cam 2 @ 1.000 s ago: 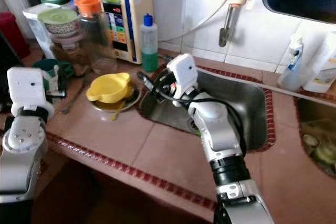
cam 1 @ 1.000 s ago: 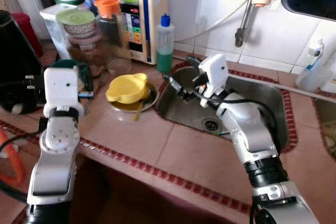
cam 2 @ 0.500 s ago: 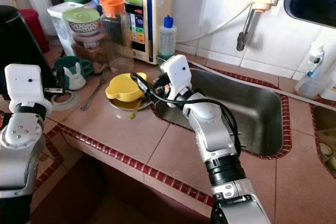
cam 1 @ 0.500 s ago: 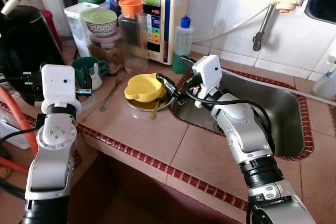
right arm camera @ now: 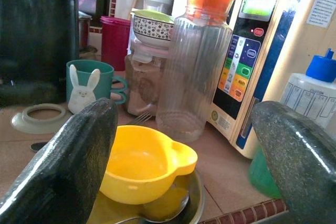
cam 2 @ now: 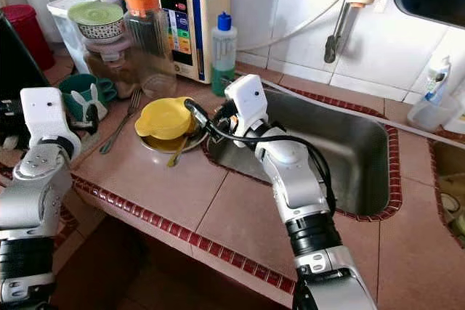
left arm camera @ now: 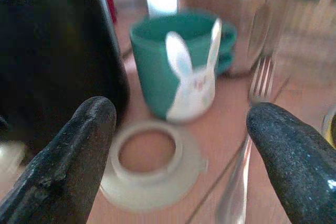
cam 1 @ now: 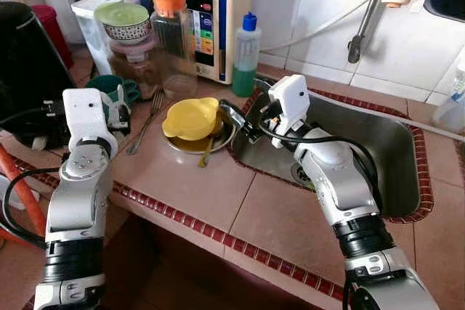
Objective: Kitchen organization
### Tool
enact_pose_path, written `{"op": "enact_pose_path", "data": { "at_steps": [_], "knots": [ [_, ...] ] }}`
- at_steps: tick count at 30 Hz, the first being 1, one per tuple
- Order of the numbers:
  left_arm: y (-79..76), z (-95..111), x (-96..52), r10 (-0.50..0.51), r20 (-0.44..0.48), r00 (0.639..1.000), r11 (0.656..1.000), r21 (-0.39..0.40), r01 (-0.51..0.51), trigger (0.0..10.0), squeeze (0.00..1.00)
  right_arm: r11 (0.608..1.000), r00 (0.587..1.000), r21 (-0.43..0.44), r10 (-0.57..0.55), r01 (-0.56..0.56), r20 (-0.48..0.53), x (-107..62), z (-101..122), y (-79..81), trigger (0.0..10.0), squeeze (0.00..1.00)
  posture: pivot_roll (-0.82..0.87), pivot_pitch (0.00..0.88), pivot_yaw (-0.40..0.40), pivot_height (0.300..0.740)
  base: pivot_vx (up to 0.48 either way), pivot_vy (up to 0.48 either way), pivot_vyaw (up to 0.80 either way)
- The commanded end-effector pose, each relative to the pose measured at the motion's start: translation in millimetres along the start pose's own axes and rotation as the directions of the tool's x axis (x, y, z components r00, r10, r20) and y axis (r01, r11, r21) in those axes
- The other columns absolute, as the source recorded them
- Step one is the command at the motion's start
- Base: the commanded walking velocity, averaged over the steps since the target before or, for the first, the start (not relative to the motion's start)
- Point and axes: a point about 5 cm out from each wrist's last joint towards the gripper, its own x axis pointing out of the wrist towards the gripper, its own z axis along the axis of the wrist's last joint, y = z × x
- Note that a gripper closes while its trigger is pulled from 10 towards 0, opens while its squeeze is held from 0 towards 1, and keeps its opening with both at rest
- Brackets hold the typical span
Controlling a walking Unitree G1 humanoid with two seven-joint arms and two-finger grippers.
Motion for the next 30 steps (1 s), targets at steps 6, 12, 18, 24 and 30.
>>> {"op": "enact_pose_path", "data": {
  "at_steps": [6,12,18,24,30],
  "knots": [
    [9.9,7.3,13.1,-0.02,-0.033,0.999,1.0,0.023,0.021,10.0,0.0,1.0,1.0,-0.014,-0.001,0.001,0.008,-1.5,4.9,-1.2,10.0,0.0,0.12,0.009,0.006,0.74,0.0,0.0,0.0],
    [11.9,3.2,18.8,-0.11,-0.079,0.991,0.992,0.047,0.114,10.0,0.0,0.983,0.984,0.049,0.177,-0.177,-0.002,-7.0,7.0,18.0,10.0,0.0,0.12,0.014,0.01,0.74,0.0,0.0,0.0],
    [4.5,-1.3,19.2,-0.197,-0.124,0.972,0.975,0.081,0.208,10.0,0.0,0.936,0.936,0.058,0.349,-0.347,-0.039,-17.9,6.3,39.5,10.0,0.0,0.11,0.018,0.01,0.74,0.0,0.0,0.0],
    [-2.1,-3.5,17.5,-0.256,-0.134,0.957,0.957,0.104,0.27,10.0,0.0,0.929,0.925,0.056,0.37,-0.366,-0.082,-22.7,2.7,42.5,10.0,0.0,0.11,0.018,0.007,0.74,0.0,0.0,0.0],
    [-7.0,-1.4,15.2,-0.286,-0.084,0.954,0.946,0.136,0.296,10.0,0.0,0.959,0.94,0.05,0.284,-0.279,-0.19,-21.7,-11.6,33.9,10.0,0.0,0.11,0.015,0.003,0.74,0.0,0.0,0.0]
  ]
}}
